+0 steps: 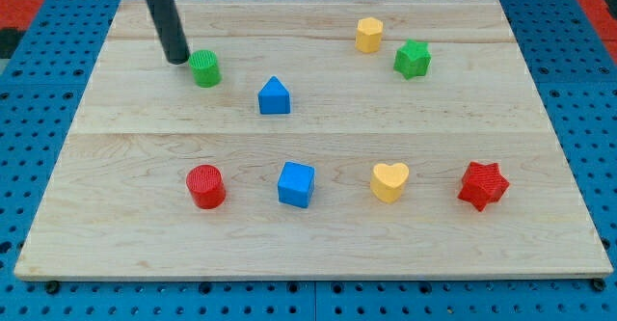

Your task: Place your arm towards the right of red star

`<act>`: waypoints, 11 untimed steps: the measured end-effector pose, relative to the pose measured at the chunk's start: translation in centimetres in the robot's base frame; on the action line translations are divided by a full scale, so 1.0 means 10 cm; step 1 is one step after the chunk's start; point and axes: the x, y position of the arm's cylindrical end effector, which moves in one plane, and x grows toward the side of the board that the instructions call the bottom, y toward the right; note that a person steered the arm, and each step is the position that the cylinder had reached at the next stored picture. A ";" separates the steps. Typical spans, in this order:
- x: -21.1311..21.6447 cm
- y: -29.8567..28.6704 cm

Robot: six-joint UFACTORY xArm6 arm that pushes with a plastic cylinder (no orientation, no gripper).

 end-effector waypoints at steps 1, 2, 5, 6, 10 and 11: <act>0.23 0.50; 0.29 0.71; 0.29 2.23; 1.16 2.37; 2.14 4.22; 2.48 3.79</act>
